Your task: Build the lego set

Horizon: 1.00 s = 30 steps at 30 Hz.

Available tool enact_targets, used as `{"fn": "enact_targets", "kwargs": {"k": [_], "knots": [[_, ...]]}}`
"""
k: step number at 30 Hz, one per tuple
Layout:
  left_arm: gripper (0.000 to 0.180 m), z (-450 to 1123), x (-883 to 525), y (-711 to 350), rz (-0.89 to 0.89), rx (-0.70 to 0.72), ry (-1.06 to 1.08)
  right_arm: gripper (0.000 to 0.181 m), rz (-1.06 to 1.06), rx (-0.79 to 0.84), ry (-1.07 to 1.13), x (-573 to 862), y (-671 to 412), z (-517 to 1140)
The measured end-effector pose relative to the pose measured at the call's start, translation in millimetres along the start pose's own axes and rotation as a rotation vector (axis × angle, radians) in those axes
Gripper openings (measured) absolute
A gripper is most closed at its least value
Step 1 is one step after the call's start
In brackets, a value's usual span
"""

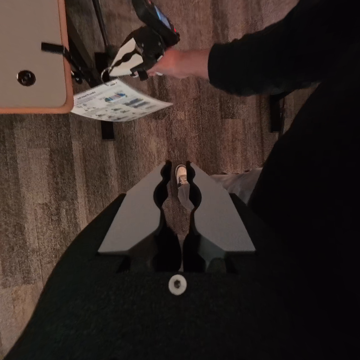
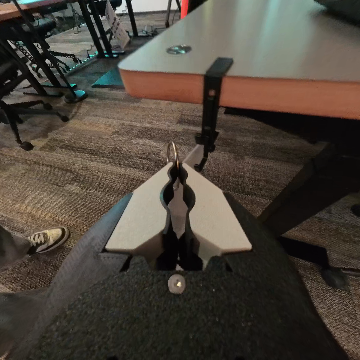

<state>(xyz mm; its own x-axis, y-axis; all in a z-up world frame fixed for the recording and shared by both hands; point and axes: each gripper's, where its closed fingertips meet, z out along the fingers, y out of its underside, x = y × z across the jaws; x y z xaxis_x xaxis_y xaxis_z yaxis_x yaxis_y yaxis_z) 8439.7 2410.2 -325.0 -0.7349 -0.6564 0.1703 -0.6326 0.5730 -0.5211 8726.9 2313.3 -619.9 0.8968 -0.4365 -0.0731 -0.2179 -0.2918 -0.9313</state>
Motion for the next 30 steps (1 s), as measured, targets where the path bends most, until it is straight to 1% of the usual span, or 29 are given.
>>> {"fn": "enact_targets", "kwargs": {"k": [4, 10, 11, 13, 16, 18, 23, 30], "knots": [[0.013, -4, 2, -16, 0.057, 0.04, 0.018, 0.001, 0.017, -0.048, 0.023, -23, -16, -19], [0.011, -14, 3, -49, 0.138, 0.14, 0.08, 0.0, 0.137, 0.012, 0.153, -52, -108, -116], [0.012, -14, 3, -58, 0.164, 0.159, 0.095, 0.001, 0.151, -0.041, 0.176, -60, -118, -133], [0.012, -15, 3, -75, 0.208, 0.19, 0.139, 0.001, 0.149, -0.063, 0.195, -82, -149, -167], [0.013, -16, 5, -103, 0.273, 0.228, 0.23, 0.0, 0.214, 0.005, 0.27, -110, -202, -215], [0.014, -17, 7, -121, 0.324, 0.247, 0.296, 0.0, 0.258, 0.005, 0.317, -132, -225, -239], [0.014, -29, 17, -160, 0.462, 0.299, 0.5, 0.001, 0.345, 0.039, 0.538, -176, -274, -290], [0.014, -63, 36, -171, 0.687, 0.268, 0.879, 0.001, 0.459, 0.048, 0.948, -246, -317, -323]]}}
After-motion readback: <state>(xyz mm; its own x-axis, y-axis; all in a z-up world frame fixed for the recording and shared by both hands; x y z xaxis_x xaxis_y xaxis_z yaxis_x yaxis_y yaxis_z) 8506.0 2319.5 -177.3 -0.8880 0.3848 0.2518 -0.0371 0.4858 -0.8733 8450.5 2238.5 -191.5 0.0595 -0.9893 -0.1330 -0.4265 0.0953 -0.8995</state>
